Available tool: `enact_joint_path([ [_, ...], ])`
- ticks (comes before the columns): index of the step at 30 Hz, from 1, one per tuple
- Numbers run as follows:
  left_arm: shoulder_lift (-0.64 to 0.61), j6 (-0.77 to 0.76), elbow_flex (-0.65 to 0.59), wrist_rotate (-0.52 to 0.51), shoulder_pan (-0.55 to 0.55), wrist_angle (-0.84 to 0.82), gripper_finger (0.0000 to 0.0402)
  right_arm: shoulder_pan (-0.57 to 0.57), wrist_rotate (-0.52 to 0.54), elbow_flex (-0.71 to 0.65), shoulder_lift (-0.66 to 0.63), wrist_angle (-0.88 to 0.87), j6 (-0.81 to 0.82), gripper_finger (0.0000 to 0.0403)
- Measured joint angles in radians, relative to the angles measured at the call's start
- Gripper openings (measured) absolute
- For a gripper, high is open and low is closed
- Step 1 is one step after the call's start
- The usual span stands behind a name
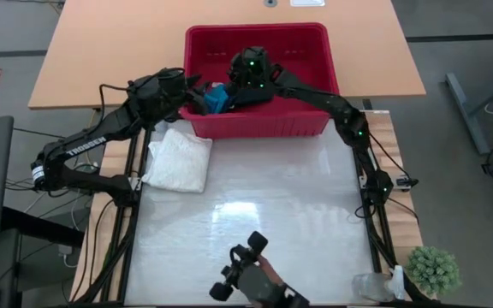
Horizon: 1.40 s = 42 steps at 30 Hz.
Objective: Fold Laundry from Bin
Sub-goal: Fold the black shorts
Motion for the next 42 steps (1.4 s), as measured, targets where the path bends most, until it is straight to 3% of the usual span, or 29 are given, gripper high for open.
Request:
enact_joint_path([
  [5,0.000,-0.020,0.000,0.001,0.000,-0.058,0.0176,-0.023,-0.045,-0.001,0.065,-0.063,0.044,0.0129],
  [13,0.000,-0.038,0.000,0.011,0.008,-0.107,0.0180,-0.065,-0.019,-0.001,0.081,-0.214,0.177,0.0251],
  [17,0.000,-0.084,0.000,0.011,0.018,-0.124,0.0181,-0.102,-0.030,-0.001,0.081,-0.247,0.287,0.0288],
  [28,0.000,-0.068,0.000,0.012,0.019,-0.160,0.0181,-0.101,-0.028,0.002,0.099,-0.236,0.295,0.0297],
  [42,0.000,-0.070,0.000,0.012,0.019,-0.186,0.0181,-0.101,-0.076,0.007,0.244,-0.407,0.294,0.0296],
])
